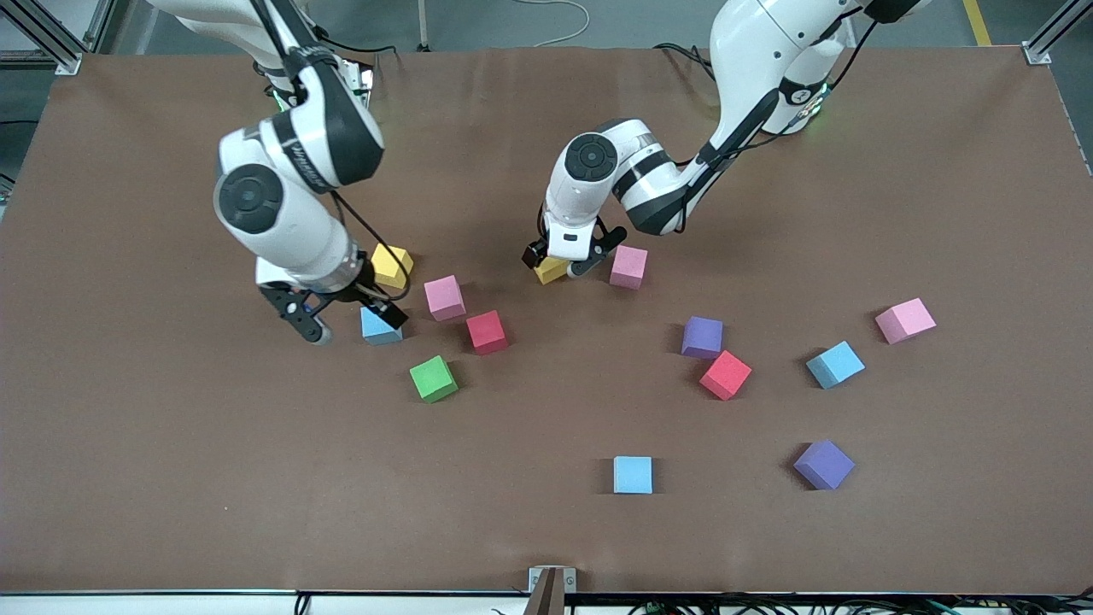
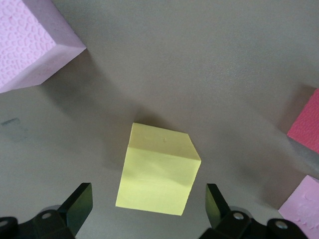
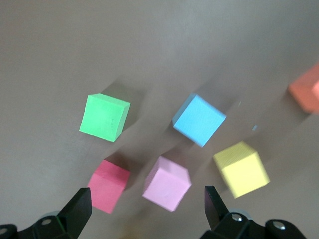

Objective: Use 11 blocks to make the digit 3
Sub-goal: 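Grasp the yellow cube with the left gripper while the right gripper grasps the red cube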

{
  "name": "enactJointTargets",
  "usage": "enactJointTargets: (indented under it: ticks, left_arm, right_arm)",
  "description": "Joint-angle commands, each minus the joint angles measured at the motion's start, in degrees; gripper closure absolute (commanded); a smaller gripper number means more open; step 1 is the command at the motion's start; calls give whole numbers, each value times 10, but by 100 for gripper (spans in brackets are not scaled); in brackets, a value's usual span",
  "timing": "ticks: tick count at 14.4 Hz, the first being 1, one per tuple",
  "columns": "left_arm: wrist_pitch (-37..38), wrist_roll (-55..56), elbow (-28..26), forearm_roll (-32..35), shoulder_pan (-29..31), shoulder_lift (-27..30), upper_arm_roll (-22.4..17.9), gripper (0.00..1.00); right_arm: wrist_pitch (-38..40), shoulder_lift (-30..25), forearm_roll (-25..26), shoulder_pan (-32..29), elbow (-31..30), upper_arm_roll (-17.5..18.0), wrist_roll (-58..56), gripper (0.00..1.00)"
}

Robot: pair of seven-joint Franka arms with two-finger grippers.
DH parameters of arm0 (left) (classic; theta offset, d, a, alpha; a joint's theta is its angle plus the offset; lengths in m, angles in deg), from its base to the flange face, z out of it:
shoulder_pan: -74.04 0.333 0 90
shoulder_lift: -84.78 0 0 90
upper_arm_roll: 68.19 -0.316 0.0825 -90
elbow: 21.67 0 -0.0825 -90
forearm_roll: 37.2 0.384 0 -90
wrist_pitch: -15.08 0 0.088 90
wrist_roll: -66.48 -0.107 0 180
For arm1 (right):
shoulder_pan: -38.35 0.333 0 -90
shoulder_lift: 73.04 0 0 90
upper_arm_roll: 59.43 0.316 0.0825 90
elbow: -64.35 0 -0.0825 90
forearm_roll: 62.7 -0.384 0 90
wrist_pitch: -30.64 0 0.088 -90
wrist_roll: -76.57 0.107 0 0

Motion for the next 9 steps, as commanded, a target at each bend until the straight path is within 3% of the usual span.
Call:
enactJointTargets:
  ticks: [1, 3, 7, 9]
  left_arm:
    - [-13, 15, 7, 22, -4, -18, -2, 0]
    - [-21, 15, 7, 25, -4, -27, -2, 0]
    - [-48, 16, 7, 26, -4, -39, -2, 1]
    - [-58, 16, 7, 27, -4, -47, -3, 9]
  right_arm:
    - [-8, 72, -6, 29, 68, -3, 131, 0]
    - [-20, 113, -6, 52, 100, -3, 171, 0]
    - [-90, 152, -4, 89, 94, -4, 234, 0]
    - [-107, 162, -4, 96, 81, -4, 235, 0]
